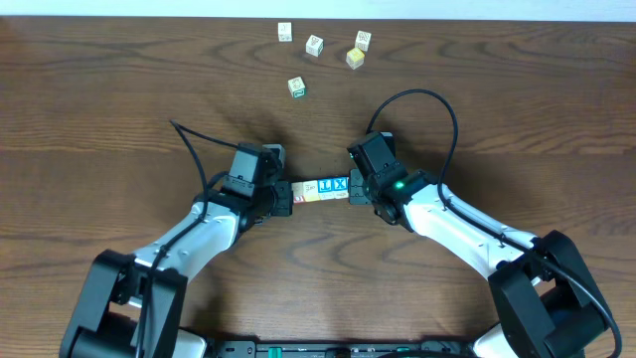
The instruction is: Lift 5 blocks
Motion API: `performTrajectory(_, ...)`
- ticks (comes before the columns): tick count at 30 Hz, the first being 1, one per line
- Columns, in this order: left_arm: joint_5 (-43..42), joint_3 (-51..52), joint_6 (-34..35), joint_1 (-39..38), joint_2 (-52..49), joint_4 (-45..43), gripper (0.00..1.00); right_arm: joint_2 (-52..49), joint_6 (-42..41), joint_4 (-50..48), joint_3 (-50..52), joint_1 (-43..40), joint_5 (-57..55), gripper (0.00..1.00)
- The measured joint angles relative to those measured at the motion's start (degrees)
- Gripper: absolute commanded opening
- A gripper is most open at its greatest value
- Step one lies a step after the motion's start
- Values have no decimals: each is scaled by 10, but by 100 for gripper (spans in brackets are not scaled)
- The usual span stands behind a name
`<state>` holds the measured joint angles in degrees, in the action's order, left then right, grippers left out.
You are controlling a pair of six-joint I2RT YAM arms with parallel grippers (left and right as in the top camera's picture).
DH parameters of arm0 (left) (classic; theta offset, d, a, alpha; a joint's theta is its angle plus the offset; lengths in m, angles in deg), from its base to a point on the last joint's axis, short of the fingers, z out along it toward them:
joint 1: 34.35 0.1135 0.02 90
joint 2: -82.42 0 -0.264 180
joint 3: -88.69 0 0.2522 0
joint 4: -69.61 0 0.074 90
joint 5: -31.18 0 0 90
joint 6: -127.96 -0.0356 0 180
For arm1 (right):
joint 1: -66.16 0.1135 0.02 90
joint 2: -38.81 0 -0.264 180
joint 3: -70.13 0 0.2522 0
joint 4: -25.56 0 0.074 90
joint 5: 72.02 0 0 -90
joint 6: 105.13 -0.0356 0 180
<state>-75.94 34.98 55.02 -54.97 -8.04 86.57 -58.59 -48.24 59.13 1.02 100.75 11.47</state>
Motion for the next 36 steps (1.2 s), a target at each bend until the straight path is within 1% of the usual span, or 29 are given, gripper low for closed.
performTrajectory(6, 4, 0, 11, -12, -14, -3, 7, 0, -1, 3, 0, 0, -12, 1)
performTrajectory(23, 6, 0, 12, -12, -14, -5, 7, -1, -2, 5, 0, 0, -13, 1)
performTrajectory(36, 11, 0, 11, -12, -14, -8, 7, -28, -2, 5, 0, 0, -10, 1)
